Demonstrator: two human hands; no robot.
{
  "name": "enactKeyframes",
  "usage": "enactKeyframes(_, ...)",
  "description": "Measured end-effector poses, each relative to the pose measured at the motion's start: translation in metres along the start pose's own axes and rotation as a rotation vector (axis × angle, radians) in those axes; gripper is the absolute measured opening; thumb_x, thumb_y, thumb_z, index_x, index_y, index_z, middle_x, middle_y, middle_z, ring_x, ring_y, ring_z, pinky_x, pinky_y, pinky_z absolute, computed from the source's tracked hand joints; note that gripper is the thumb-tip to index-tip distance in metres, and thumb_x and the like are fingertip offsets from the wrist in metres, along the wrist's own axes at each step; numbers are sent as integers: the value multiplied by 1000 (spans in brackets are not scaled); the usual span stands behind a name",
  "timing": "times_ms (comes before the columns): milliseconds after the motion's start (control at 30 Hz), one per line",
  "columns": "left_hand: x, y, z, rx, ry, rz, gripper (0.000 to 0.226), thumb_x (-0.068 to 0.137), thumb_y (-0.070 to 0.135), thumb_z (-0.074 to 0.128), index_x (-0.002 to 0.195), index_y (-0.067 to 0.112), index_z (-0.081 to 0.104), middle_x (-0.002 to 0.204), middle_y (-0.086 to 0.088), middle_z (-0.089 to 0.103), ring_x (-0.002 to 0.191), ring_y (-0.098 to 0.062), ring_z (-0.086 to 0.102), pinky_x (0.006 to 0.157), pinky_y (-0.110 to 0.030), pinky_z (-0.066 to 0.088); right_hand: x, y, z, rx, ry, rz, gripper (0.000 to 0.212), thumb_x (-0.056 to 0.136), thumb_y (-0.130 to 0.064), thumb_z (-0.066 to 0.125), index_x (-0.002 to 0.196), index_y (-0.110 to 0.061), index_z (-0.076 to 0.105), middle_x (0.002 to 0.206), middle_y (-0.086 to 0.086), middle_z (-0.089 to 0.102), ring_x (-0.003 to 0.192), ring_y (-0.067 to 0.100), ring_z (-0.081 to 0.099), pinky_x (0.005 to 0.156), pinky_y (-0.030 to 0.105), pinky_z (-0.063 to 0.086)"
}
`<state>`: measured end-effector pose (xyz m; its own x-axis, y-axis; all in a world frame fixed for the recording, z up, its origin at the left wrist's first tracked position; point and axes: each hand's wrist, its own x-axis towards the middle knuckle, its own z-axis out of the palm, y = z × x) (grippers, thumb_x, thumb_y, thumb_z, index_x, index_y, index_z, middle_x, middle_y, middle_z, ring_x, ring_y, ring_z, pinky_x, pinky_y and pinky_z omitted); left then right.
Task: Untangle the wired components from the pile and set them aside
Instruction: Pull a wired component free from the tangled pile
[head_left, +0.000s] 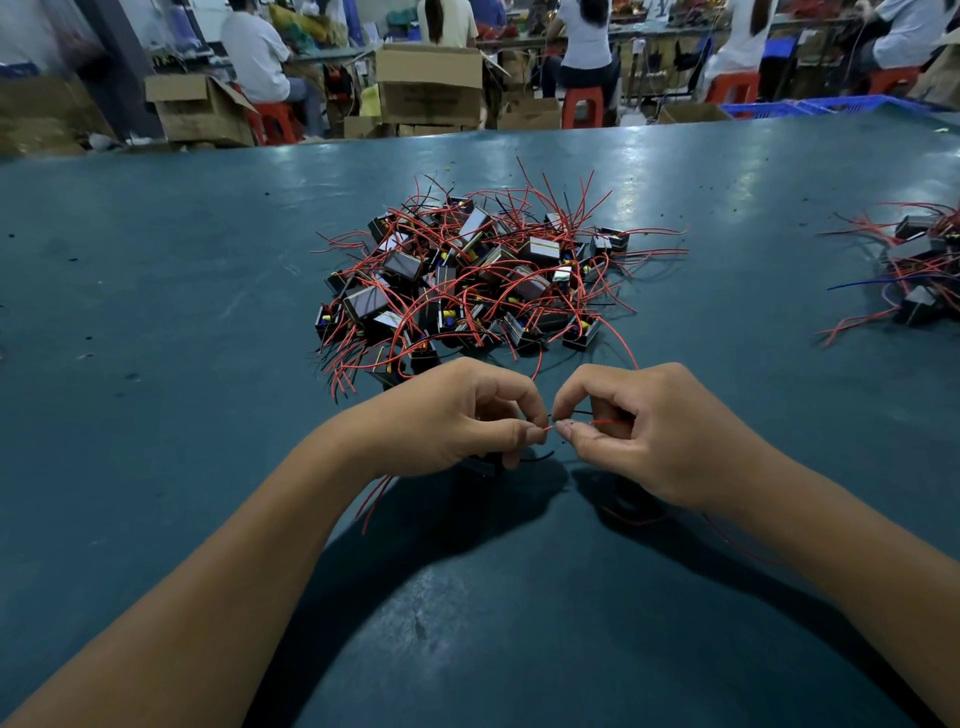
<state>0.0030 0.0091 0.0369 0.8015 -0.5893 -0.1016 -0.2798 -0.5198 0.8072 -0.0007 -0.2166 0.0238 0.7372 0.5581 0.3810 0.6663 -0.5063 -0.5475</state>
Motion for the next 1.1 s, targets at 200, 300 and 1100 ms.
enactKeyframes(200, 5, -1, 9, 121, 115, 53, 6, 96, 20, 66, 91, 19, 69, 69, 1, 71, 58, -12, 56, 58, -27, 43, 1, 1, 3, -15, 53, 50, 14, 84, -13, 71, 74, -19, 63, 46, -10, 41, 46, 9, 38, 49, 12, 28)
enactKeyframes(300, 10, -1, 18, 295, 266, 136, 4, 91, 15, 69, 90, 19, 71, 65, 6, 68, 55, -8, 57, 57, -27, 46, 1, 1, 3, 3, 83, 109, 16, 81, -10, 70, 72, -20, 62, 45, -11, 42, 44, 8, 39, 49, 13, 30)
enactKeyframes(1100, 10, -8, 18, 98, 248, 113, 9, 94, 18, 68, 86, 21, 68, 59, 4, 67, 41, -4, 45, 43, -16, 38, 4, 11, -14, 121, 114, 264, 16, 82, -10, 68, 69, -18, 66, 44, -12, 40, 42, 5, 33, 47, 9, 31)
